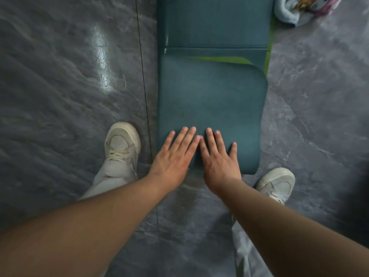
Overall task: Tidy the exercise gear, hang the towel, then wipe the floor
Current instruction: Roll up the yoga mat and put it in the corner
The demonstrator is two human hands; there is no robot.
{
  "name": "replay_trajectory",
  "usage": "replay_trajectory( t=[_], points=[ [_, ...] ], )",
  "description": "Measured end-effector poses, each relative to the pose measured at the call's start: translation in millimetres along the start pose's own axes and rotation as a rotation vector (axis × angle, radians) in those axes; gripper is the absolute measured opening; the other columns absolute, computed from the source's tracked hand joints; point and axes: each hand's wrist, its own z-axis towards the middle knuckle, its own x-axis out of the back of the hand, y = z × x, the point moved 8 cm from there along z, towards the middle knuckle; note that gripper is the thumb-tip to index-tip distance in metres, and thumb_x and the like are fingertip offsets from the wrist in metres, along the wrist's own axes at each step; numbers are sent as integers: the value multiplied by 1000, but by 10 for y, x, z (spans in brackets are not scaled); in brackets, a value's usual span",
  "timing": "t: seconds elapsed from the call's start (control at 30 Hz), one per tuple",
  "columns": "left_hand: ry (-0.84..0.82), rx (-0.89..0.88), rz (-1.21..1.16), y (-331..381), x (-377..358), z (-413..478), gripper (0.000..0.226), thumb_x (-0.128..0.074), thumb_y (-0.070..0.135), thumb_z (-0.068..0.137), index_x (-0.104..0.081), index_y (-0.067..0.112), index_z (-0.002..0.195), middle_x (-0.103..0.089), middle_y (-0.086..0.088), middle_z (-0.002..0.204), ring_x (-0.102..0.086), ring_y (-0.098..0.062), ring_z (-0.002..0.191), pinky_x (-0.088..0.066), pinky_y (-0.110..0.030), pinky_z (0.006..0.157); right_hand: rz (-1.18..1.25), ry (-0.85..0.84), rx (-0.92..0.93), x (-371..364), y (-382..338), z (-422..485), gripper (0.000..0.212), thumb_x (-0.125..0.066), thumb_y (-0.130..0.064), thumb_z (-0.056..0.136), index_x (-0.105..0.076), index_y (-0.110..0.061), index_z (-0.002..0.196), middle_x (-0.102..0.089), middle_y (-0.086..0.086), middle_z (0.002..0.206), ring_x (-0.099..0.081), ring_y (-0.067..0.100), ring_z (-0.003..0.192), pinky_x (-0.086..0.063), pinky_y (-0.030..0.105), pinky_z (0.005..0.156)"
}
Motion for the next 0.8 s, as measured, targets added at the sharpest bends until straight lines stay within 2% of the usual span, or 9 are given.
replay_trajectory(
  t=[0.03, 0.1, 0.17, 0.23, 0.33, 0.4, 0.57, 0.7, 0.8],
  points=[
    [-10, -2, 7, -1, -47, -32, 99, -64, 36, 86, -2, 9, 158, 9, -14, 165, 8, -30, 152, -4, -51, 121, 5, -15, -4, -23, 7, 50, 90, -49, -31, 93, 14, -18, 156, 28, 6, 161, 22, 28, 149, -10, 66, 115],
    [-99, 18, 34, -43, -195, -51, 106, -63, 40, 85, 7, 7, 156, 17, -14, 163, 14, -30, 151, 1, -50, 122, 28, -23, -14, -80, 6, 113, 98, -56, -33, 90, 16, -20, 156, 30, 4, 160, 23, 27, 149, -9, 65, 116],
    [-178, 35, 79, -106, -317, -27, 119, -67, 48, 81, 16, 4, 154, 25, -15, 161, 21, -30, 149, 3, -48, 122, 49, -11, -21, -121, 5, 119, 99, -57, -32, 88, 14, -20, 156, 29, 4, 161, 24, 27, 149, -7, 66, 116],
    [-200, 37, 126, -132, -370, 0, 118, -66, 42, 83, 22, 2, 151, 29, -16, 159, 24, -30, 148, 3, -47, 122, 54, 0, -16, -128, 20, 105, 96, -55, -28, 88, 13, -20, 156, 28, 3, 161, 24, 26, 149, -6, 65, 116],
    [-189, 44, 137, -112, -359, 13, 92, -46, 19, 95, 27, 1, 148, 31, -17, 158, 23, -31, 148, 0, -48, 122, 72, 13, -4, -82, 43, 78, 90, -50, -24, 89, 10, -18, 157, 24, 2, 163, 20, 25, 150, -7, 64, 117],
    [-177, 46, 120, -64, -339, 36, 81, -35, 13, 97, 28, 0, 147, 29, -17, 159, 22, -32, 148, -1, -49, 122, 101, 27, -3, -60, 56, 55, 90, -51, -23, 89, 7, -18, 157, 21, 3, 164, 19, 25, 150, -6, 63, 118],
    [-124, 83, 103, -48, -427, 104, 83, -36, 14, 98, 31, -1, 145, 29, -19, 158, 24, -34, 146, 1, -52, 121, 91, 39, 0, -108, 19, 73, 92, -55, -31, 87, 4, -18, 157, 22, 8, 163, 22, 27, 149, -2, 66, 116],
    [-97, 88, 75, -42, -503, 115, 76, -23, 10, 94, 32, -1, 144, 26, -18, 159, 21, -34, 147, 0, -53, 121, 46, 40, -7, -170, 0, 109, 96, -56, -34, 87, 9, -18, 156, 26, 9, 161, 25, 28, 148, -1, 67, 115],
    [-71, 72, 17, -65, -441, 93, 90, -40, 7, 84, 22, 1, 150, 21, -17, 161, 17, -33, 149, -2, -52, 121, 18, 56, -15, -147, 11, 67, 99, -59, -35, 87, 9, -18, 156, 24, 9, 162, 22, 28, 149, -1, 67, 115]
  ],
)
